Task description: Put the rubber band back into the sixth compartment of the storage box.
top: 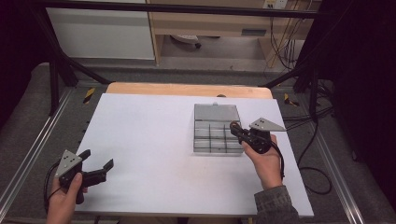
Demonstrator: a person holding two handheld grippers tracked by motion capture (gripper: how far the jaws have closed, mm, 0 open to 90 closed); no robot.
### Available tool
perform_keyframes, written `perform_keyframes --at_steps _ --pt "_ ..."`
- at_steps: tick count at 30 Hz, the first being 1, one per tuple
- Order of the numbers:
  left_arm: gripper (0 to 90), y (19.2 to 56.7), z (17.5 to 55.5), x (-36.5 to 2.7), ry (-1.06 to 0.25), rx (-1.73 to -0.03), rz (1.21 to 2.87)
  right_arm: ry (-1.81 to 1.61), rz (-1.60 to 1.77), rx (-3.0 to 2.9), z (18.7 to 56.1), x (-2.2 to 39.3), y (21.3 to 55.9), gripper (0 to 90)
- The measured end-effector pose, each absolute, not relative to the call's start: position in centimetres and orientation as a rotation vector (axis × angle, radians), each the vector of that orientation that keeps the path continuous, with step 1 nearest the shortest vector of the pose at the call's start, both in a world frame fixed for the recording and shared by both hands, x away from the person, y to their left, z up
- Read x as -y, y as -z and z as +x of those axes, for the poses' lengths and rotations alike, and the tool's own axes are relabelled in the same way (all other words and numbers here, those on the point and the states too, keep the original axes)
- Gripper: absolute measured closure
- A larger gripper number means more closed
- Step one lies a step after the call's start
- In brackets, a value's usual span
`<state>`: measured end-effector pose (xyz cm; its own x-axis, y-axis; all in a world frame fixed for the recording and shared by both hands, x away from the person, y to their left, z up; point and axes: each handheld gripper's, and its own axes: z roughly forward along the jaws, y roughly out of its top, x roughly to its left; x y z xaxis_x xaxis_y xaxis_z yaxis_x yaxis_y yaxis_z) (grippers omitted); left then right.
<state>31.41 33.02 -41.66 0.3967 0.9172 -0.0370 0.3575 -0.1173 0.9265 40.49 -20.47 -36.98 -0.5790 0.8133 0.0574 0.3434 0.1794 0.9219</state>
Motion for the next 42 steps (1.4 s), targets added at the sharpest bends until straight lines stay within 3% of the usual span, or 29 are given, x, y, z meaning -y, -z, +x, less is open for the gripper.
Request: perform_keyframes --at_steps 42 --pt "5.0 41.9 31.5 -32.5 -0.709 -1.123 1.709 -1.210 1.201 -2.158 41.7 20.3 41.1 84.0"
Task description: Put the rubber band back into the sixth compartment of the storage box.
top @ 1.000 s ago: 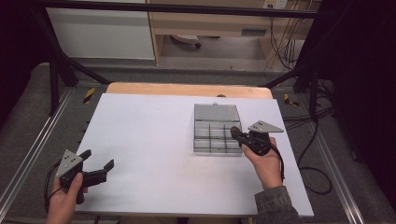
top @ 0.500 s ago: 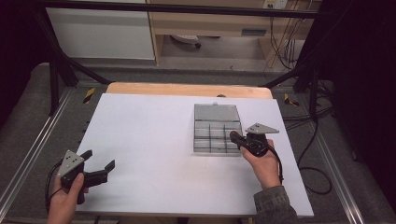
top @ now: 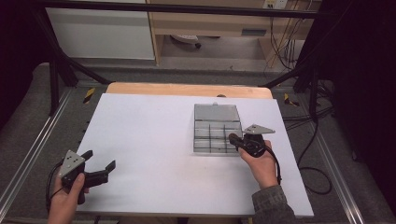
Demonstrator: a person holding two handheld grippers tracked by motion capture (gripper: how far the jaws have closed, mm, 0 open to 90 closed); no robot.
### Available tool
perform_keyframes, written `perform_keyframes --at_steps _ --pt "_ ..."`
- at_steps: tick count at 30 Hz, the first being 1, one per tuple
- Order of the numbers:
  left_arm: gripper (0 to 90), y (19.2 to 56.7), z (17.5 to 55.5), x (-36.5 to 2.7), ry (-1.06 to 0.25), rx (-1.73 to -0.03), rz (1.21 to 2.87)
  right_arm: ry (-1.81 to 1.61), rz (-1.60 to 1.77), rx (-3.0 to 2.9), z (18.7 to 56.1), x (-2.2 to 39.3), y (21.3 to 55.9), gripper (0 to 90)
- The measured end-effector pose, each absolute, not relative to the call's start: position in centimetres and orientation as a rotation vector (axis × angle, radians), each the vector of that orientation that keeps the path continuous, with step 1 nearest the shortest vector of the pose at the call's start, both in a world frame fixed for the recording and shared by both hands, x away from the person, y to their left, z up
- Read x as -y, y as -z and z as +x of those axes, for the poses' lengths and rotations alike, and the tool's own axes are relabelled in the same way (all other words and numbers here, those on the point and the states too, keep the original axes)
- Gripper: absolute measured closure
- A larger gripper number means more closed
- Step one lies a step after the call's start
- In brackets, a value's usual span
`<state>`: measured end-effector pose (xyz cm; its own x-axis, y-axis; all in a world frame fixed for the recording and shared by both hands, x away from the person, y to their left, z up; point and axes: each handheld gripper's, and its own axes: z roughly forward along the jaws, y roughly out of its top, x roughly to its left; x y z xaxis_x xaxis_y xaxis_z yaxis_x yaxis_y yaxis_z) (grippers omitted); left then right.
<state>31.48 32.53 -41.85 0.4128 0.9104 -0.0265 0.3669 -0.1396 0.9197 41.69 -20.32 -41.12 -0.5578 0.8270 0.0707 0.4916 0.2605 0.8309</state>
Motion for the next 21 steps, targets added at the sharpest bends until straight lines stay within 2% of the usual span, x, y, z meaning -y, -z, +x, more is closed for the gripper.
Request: perform_keyframes --at_steps 4,9,17,21 --pt "5.0 41.88 31.49 -32.52 -0.710 -1.120 1.716 -1.206 1.213 -2.159 41.79 20.31 41.33 83.6" --pt "5.0 41.89 31.50 -32.45 -0.709 -1.118 1.718 -1.206 1.245 -2.139 41.82 20.53 41.39 75.5" --pt "5.0 41.83 31.47 -32.50 -0.709 -1.118 1.712 -1.222 1.227 -2.122 41.72 20.49 41.17 75.0" --pt "5.0 41.80 31.47 -32.51 -0.712 -1.115 1.717 -1.252 1.226 -2.101 41.56 20.35 40.93 70.7"
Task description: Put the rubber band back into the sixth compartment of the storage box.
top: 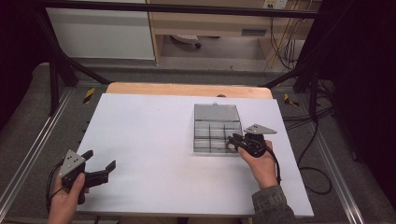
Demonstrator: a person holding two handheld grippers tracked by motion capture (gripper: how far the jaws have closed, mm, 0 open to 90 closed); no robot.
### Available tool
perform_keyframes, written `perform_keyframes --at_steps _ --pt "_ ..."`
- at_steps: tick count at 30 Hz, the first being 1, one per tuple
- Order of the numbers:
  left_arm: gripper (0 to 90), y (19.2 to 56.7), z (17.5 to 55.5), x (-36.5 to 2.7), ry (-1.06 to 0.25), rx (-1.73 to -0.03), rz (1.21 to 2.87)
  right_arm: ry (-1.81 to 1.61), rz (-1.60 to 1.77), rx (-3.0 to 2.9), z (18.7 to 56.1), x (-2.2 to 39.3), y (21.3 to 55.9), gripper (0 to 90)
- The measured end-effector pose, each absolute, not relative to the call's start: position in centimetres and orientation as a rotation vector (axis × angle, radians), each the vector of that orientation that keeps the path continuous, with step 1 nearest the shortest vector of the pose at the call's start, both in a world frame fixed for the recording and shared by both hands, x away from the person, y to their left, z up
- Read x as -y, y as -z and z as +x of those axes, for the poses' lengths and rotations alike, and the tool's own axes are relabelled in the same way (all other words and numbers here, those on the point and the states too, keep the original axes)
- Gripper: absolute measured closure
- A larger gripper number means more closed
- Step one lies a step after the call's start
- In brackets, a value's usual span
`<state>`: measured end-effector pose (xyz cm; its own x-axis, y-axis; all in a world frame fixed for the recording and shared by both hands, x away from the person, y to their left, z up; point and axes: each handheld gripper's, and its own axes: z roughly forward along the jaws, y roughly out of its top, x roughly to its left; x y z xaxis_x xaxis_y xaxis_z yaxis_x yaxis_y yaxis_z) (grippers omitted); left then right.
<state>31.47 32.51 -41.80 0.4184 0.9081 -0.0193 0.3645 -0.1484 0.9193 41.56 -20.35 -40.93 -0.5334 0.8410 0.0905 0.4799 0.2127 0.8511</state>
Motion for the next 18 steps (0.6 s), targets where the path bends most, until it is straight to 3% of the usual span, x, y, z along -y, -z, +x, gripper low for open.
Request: perform_keyframes --at_steps 13,18 --pt "4.8 41.8 31.4 -32.4 -0.715 -1.112 1.713 -1.290 1.206 -2.031 41.3 18.9 39.6 20.1" --pt "4.8 41.8 31.4 -32.4 -0.714 -1.109 1.713 -1.307 1.211 -2.011 41.3 18.5 39.1 8.5"
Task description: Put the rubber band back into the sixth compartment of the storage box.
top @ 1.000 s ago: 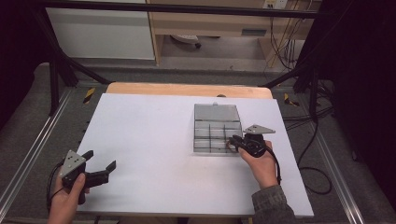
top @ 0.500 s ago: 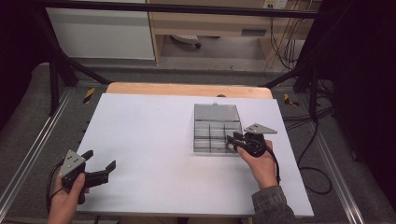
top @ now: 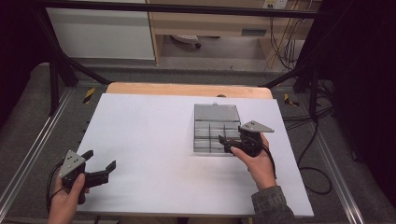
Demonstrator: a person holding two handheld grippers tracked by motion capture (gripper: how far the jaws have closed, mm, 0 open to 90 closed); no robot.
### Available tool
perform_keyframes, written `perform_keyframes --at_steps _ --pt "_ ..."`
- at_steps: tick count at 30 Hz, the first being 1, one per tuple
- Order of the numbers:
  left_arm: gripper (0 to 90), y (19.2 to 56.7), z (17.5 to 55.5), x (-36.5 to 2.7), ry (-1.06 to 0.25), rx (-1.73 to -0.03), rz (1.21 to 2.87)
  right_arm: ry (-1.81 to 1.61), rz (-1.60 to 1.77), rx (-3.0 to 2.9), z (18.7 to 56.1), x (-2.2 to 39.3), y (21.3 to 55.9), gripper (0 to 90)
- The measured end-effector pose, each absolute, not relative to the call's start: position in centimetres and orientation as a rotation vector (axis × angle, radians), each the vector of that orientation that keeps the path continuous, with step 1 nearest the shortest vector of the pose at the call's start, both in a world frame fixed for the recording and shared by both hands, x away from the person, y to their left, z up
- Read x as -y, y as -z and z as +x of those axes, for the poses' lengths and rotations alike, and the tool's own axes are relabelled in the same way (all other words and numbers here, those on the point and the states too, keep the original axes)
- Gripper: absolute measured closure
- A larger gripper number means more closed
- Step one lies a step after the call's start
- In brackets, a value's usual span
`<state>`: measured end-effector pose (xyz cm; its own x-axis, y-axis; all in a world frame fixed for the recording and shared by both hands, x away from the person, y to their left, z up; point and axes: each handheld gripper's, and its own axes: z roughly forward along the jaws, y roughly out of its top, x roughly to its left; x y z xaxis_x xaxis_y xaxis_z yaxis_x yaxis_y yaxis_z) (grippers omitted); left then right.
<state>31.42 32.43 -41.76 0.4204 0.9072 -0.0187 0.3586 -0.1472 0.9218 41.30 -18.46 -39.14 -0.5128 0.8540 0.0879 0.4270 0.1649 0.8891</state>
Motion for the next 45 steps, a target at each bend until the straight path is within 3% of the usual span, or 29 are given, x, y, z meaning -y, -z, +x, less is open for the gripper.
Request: perform_keyframes --at_steps 5,22,45 --pt "4.8 41.7 31.4 -32.5 -0.712 -1.108 1.708 -1.317 1.198 -2.015 41.1 18.3 38.6 3.9" --pt "4.8 41.7 31.3 -32.3 -0.694 -1.092 1.714 -1.431 1.092 -1.854 38.1 21.7 36.0 6.1" --pt "5.0 41.6 31.0 -31.1 -0.640 -1.082 1.711 -1.274 1.261 -1.872 33.8 27.4 42.0 3.6"
